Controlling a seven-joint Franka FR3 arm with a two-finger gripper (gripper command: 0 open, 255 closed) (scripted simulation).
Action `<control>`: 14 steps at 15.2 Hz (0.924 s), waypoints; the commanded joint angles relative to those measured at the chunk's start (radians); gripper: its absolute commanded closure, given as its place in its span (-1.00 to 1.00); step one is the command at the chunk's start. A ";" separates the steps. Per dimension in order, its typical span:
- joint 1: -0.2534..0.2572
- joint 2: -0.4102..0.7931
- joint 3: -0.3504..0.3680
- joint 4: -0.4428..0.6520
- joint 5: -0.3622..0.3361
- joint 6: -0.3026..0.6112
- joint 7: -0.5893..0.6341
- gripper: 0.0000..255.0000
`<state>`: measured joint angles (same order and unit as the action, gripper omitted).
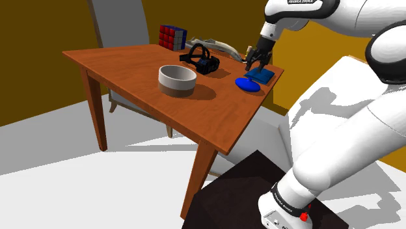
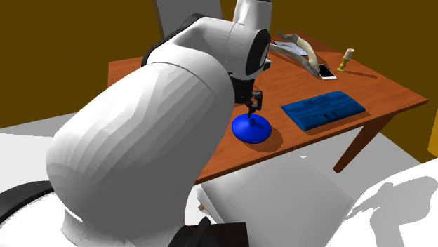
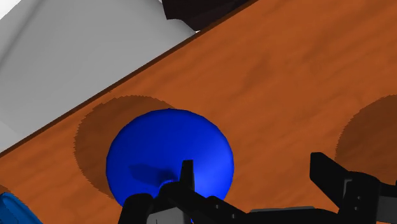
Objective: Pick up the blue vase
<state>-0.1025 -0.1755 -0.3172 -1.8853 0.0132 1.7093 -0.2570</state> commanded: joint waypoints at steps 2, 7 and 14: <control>-0.022 0.112 -0.040 0.107 0.016 -0.021 -0.059 -1.00; -0.052 0.236 -0.071 0.215 0.044 -0.033 -0.115 -1.00; -0.051 0.234 -0.070 0.124 0.044 0.056 -0.117 -1.00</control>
<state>-0.1523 0.0589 -0.3867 -1.7511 0.0574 1.7554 -0.3725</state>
